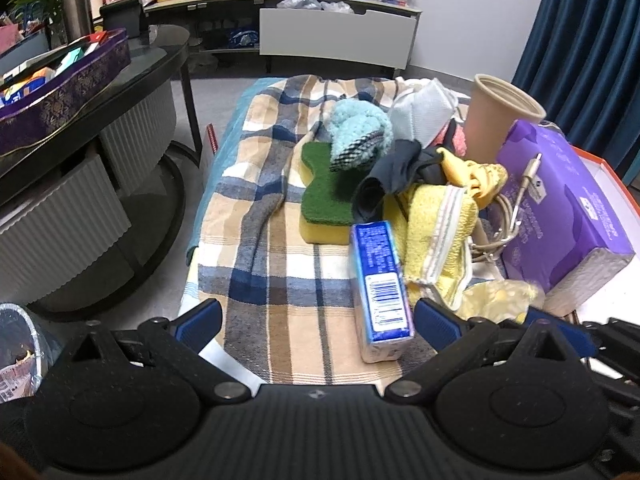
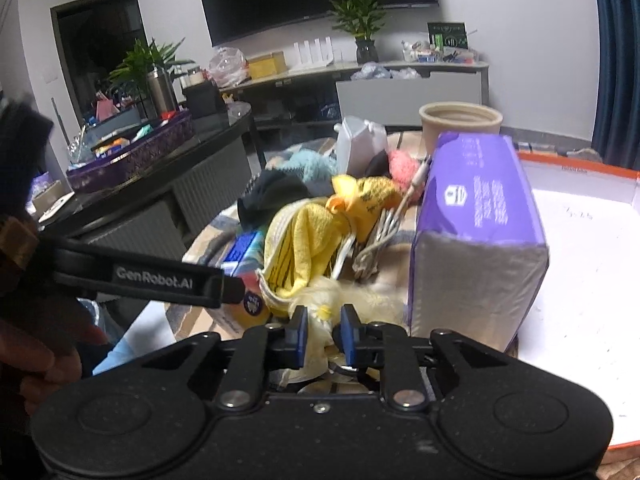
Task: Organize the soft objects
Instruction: 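Grasp the cream daisy-print bag with the right tool while the left tool approaches the tissue pack, then grasp the blue-white tissue pack with the left tool while the right tool lifts the bag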
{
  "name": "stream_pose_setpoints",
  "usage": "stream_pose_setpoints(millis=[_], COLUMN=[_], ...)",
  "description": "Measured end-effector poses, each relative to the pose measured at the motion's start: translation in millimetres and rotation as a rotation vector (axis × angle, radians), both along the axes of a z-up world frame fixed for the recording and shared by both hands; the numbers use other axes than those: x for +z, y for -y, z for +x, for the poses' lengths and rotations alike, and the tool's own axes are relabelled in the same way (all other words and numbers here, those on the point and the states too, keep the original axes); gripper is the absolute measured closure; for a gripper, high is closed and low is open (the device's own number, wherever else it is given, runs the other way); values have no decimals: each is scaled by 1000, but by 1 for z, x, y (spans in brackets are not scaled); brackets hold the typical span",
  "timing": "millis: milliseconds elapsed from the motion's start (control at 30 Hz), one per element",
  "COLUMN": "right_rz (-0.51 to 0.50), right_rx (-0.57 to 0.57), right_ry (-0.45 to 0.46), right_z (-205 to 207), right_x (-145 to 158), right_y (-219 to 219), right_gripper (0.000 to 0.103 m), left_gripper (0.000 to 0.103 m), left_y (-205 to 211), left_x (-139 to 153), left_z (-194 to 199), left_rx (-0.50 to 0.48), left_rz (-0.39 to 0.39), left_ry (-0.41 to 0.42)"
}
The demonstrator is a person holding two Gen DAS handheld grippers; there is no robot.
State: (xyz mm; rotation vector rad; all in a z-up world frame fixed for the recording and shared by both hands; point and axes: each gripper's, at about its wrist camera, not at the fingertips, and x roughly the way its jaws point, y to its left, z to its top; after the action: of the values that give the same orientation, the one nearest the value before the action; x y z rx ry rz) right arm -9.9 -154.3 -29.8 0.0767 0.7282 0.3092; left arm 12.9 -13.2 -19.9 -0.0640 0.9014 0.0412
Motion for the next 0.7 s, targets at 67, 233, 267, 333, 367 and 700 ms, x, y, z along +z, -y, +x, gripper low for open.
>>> stream_pose_setpoints(millis=[67,233,267,333,367,700], right_rz=[-4,-6,-2,2,1,4], right_rx=[0,-1,0,-1,1,27], right_ry=[16,36,36,42,43,3], right_z=[-1,-3,-3,-4,-4,-3], right_x=[4,10,11,12,13,5], right_y=[1,2,3,3,4,3], right_gripper=[82,82,82,82,82,76], left_gripper=[0,0,2,3,5,9], left_y=[-2,-6,-6,-4,-4,-1], left_x=[-2,-4,-5,-7,-9,-31], left_z=[1,4,5,9,10,16], left_rx=[11,32,33,17,11,-14], left_rz=[2,11,9,-2,11,64], left_ry=[2,-3,-4,-8,2,-1])
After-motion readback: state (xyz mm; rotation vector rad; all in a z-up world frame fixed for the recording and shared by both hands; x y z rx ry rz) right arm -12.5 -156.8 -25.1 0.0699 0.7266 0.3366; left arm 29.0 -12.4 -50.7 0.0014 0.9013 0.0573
